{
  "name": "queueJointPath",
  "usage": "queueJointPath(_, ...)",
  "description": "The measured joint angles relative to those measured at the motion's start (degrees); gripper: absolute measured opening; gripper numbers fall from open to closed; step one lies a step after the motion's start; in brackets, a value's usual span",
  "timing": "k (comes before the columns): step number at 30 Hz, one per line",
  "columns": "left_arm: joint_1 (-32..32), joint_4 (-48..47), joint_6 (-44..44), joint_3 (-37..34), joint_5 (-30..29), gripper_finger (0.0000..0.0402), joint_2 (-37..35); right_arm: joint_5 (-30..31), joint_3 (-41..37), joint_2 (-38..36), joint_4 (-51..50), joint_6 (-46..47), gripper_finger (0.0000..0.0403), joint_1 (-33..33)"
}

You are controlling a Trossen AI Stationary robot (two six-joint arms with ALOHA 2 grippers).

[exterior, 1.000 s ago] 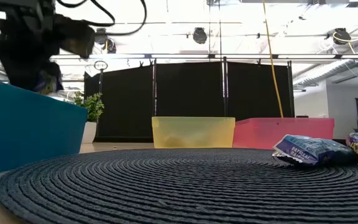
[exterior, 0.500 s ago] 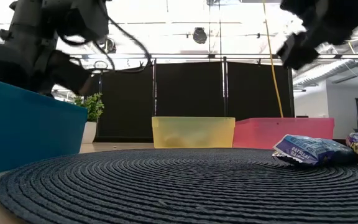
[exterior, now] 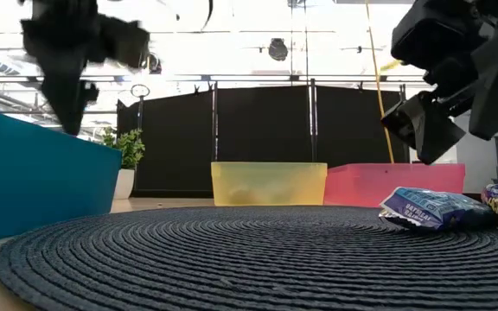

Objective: Pick and place Granola Bars by type
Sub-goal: Put the blue granola bar into the blue bin

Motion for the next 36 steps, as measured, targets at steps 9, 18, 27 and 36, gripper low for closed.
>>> queueJointPath(9,0.88,4.39,6.86,12.58,-6.61,0.0270,-4.68,-0.10,0.12,7.89,1.88,-1.76,0.0202,-0.64)
queueJointPath(18,1.32,17.66,10.55,18.78,-10.37,0.0236,-4.67,3.92,0.22,10.13,1.30,-5.16,0.0117,-0.66)
queueJointPath(27,1.74,17.42,12.59,19.21,-23.28,0.0198,-3.94,5.69,7.12,2.23,-8.89,-8.20,0.0015,-0.92)
queueJointPath(36,4.94,42.34,23.96,10.61,-27.56,0.0182,-3.61,22.78,21.54,-9.38,-15.94,-12.63,0.0012,-4.01)
